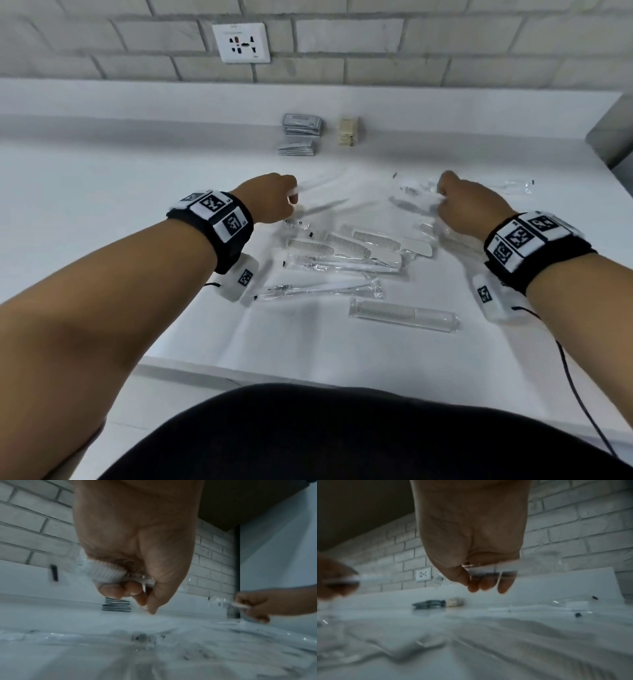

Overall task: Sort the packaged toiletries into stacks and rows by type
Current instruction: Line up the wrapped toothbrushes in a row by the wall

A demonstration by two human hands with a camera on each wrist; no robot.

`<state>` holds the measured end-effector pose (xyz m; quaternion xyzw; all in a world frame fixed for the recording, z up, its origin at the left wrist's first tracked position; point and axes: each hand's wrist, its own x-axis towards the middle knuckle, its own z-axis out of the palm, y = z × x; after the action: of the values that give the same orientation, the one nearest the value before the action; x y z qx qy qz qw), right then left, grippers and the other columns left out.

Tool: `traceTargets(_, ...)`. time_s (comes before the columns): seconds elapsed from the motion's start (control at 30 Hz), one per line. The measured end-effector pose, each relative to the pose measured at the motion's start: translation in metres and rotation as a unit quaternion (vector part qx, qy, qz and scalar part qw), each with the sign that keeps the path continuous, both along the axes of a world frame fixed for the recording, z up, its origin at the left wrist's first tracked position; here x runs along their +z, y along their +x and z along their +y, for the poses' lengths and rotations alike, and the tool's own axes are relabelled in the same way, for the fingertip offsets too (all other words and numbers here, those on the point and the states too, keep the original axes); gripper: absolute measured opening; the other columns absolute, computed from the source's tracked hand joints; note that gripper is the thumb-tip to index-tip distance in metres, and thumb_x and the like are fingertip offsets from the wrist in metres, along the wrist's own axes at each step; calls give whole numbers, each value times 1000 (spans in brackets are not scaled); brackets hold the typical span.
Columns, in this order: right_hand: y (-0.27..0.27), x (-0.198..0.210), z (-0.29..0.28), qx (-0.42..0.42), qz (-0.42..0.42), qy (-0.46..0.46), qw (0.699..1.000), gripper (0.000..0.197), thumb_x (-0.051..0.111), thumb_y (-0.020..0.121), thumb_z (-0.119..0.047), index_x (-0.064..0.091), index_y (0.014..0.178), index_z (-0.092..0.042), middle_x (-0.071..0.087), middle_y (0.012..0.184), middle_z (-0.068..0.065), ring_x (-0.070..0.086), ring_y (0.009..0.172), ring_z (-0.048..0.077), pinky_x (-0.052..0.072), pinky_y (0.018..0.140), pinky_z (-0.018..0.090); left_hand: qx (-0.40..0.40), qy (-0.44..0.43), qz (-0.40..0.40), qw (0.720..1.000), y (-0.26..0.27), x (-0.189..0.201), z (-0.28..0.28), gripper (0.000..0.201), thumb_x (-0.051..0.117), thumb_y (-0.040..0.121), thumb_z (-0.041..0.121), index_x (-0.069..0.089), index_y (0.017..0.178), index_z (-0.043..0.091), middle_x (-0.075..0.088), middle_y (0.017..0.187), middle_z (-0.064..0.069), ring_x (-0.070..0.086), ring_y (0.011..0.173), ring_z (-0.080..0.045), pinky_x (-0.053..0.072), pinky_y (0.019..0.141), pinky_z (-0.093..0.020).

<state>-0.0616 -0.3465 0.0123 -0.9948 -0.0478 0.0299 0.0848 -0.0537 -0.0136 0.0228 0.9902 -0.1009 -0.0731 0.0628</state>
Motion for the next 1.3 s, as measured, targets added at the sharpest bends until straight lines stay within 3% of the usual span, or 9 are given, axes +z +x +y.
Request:
traceTargets(0.13,-29,20,24,37,-3,103,994,17,51,88,-18,56,104,-16,59,93,-1,55,85,24,44,74,34,-12,149,69,986,4,-14,8,40,51,91,28,48,128,14,45,126,-13,55,108,-33,44,82,-37)
traceTargets(0.23,-50,19,51,123,14,84,989,14,60,86,-25,66,95,-16,60,92,2,56,87,23,46,76,34,-24,195,65,978,8,-18,11,34,50,91,30,54,118,9,54,119,-13,57,104,-32,49,82,-39)
traceTargets(0.43,-58,-8,105,201,102,-4,974,14,63,79,-29,53,71,-24,53,78,-6,52,71,14,35,56,27,1,82,4,997,0,4,15,18,51,87,23,47,100,11,60,106,-12,51,88,-29,43,73,-34)
traceTargets(0.57,-49,-15,116,207,132,-85,966,6,59,80,-16,54,83,-15,52,79,-2,50,72,17,30,51,25,8,-38,-47,998,-26,30,13,27,54,86,24,46,109,13,56,95,-6,48,83,-27,36,71,-32)
traceTargets(0.7,-41,-1,102,148,117,-39,981,8,51,87,-21,45,89,-17,48,80,-5,49,74,17,32,57,28,-33,-84,-79,993,-63,45,5,25,58,88,37,50,100,17,57,85,0,51,79,-25,38,68,-31)
traceTargets(0.93,-36,11,32,11,92,34,995,28,46,89,-8,51,115,-18,59,107,8,54,87,26,40,68,30,-132,17,121,984,-94,12,-23,46,77,68,54,49,89,24,51,73,13,49,64,-6,31,51,-26)
traceTargets(1.03,-41,15,-7,-32,27,49,998,14,49,91,-20,58,100,-16,61,100,7,53,87,26,38,71,32,-140,81,152,975,-96,-10,-33,38,72,75,49,50,91,23,55,79,9,52,71,-13,34,58,-28)
traceTargets(1.2,-48,29,-86,-157,-45,77,984,23,51,89,-25,52,72,-9,53,71,7,51,75,30,32,65,31,-188,109,138,966,-93,0,-44,22,56,87,39,44,74,25,56,77,6,50,70,-16,34,58,-28)
traceTargets(1.3,-48,29,-116,-213,-29,75,974,26,59,88,-29,56,80,-5,58,83,15,51,76,30,34,67,31,-202,73,110,971,-86,28,-67,23,54,88,37,42,72,25,53,79,5,48,64,-9,34,54,-24)
